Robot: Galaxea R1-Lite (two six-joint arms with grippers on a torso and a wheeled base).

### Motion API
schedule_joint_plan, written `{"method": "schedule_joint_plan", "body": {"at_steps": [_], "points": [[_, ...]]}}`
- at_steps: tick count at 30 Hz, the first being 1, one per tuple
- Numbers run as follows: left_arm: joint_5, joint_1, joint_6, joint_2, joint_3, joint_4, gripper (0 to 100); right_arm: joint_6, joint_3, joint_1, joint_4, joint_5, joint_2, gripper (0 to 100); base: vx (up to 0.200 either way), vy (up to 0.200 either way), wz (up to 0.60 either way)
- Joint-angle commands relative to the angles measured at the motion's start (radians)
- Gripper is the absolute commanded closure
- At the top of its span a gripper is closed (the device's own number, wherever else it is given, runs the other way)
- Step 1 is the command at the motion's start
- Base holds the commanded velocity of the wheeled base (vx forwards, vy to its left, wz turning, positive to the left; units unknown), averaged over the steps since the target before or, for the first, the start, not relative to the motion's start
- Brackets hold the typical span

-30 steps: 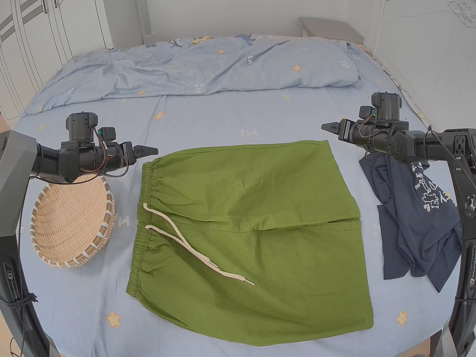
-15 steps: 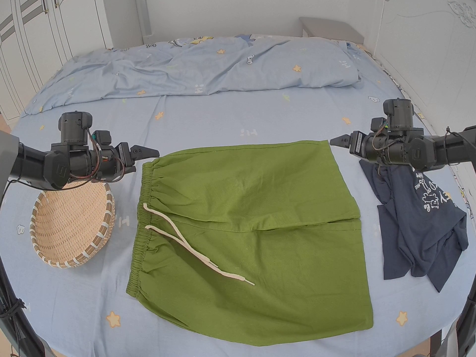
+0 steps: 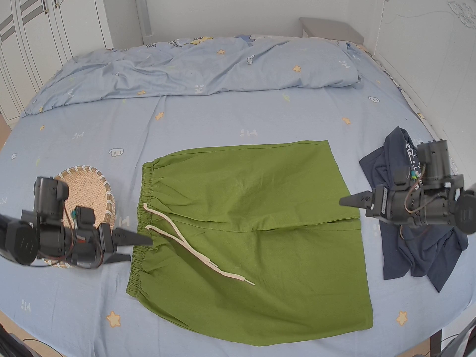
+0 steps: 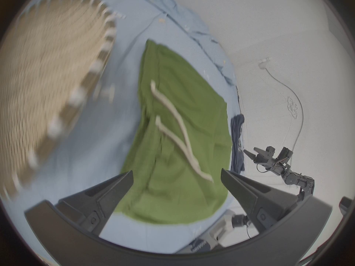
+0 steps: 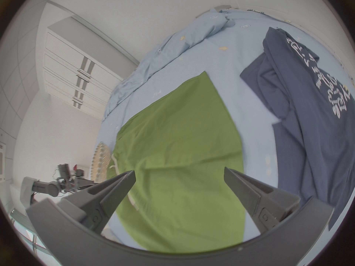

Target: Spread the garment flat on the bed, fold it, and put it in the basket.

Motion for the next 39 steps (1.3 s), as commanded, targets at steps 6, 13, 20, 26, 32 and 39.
{"method": "schedule_joint_plan", "body": {"at_steps": [6,13,20,26,32,39], "points": [[-0.078,0.024,0.169,-0.078,0.384,-0.091,0,0.058,0.296,0.071,-0.051,0.093,-0.347,0,0.0,0.0,0.0],[-0.093,0.099,0.25,0.081,0.382,-0.192,0,0.056,0.298,0.071,-0.053,0.095,-0.342,0,0.0,0.0,0.0],[-0.092,0.104,0.25,0.185,0.382,-0.298,0,0.058,0.284,0.071,-0.057,0.096,-0.339,0,0.0,0.0,0.0],[-0.093,0.088,0.244,0.21,0.384,-0.368,0,0.058,0.283,0.071,-0.06,0.096,-0.339,0,0.0,0.0,0.0],[-0.093,0.088,0.238,0.225,0.373,-0.41,0,0.058,0.283,0.071,-0.06,0.096,-0.339,0,0.0,0.0,0.0],[-0.092,0.099,0.235,0.271,0.37,-0.497,0,0.06,0.289,0.068,-0.06,0.116,-0.339,0,0.0,0.0,0.0]]}}
